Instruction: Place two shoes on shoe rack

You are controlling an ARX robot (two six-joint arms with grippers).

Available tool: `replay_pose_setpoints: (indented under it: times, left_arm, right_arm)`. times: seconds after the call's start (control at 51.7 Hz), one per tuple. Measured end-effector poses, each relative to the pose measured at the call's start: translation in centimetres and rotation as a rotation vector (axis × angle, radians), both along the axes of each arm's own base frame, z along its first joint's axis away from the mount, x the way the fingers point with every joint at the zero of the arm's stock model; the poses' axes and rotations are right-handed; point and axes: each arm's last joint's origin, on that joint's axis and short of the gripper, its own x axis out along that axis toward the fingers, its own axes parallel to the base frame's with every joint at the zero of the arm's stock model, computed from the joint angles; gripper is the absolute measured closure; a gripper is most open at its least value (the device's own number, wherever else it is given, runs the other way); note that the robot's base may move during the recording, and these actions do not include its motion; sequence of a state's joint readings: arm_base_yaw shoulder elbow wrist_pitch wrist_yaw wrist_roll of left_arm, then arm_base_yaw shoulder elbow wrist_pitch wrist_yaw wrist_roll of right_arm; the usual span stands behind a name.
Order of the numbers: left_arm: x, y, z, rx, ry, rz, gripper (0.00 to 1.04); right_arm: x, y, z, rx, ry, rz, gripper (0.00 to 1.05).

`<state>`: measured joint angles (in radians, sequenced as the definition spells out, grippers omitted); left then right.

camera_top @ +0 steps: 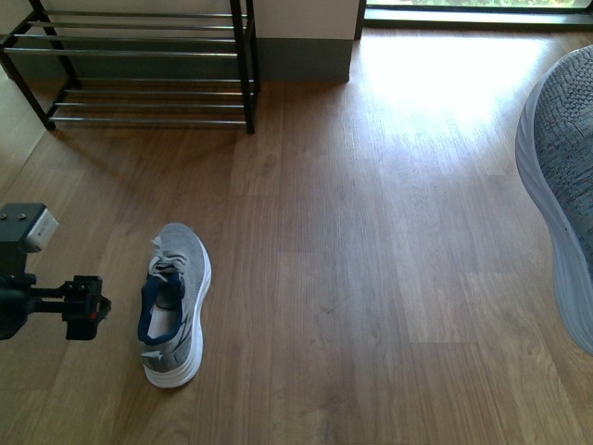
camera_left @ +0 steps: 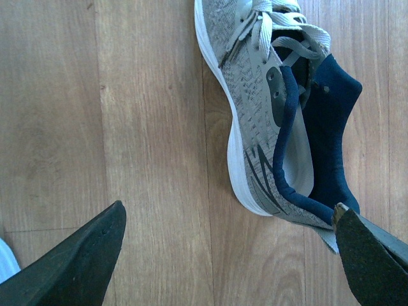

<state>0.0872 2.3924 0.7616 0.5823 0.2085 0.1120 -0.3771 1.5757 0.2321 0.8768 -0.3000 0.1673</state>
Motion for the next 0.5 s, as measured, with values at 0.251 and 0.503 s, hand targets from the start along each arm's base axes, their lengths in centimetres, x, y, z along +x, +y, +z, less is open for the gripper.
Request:
replay_pose_setpoints:
  times: [0.251, 0.503]
  left_arm:
    - [2.3, -1.3, -3.1, 0.023, 0.028, -0.028, 0.09]
    - [4.5, -1.8, -4.8, 0.031, 0.019, 0.008, 0.09]
  right_arm:
    - [0.0, 0.0, 0.0, 0.0, 0.0, 0.0, 1.03]
    - [0.0, 0.0, 0.0, 0.0, 0.0, 0.0, 1.03]
